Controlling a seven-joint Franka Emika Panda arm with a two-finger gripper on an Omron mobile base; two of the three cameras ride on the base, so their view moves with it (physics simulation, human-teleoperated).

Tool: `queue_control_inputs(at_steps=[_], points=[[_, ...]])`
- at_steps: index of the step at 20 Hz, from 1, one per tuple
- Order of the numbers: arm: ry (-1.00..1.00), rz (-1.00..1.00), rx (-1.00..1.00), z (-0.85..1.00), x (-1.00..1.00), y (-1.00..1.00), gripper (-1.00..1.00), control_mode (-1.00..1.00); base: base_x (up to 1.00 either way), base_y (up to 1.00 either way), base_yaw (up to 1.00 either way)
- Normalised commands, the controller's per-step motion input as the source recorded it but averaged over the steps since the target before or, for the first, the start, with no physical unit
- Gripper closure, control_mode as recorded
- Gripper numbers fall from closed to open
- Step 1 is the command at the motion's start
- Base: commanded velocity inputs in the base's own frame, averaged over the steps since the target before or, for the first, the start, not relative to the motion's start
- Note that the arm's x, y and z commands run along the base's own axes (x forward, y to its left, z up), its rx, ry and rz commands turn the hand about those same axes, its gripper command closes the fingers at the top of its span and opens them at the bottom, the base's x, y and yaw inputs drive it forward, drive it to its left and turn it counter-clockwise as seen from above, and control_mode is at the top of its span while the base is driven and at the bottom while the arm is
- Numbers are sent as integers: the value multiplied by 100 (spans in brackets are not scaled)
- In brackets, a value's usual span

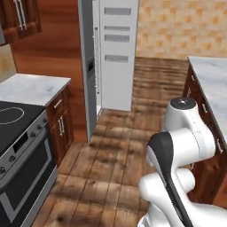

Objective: Open the fridge, grab two sodas, and place both sodas inside the bowl with ice on the dining counter.

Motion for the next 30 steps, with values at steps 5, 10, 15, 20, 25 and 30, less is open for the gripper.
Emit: queue_control_inputs(at_steps=[5,10,15,20,25,30], points=[[0,0,0,0,0,0,-100,100,100,1,-17],[0,0,0,0,0,0,-100,100,98,0,-14],[0,0,0,0,0,0,-100,100,95,0,-14],[0,0,0,0,0,0,-100,100,84,0,-8],[0,0,0,0,0,0,-100,100,45,0,-1],[0,0,0,0,0,0,-100,100,41,0,19]])
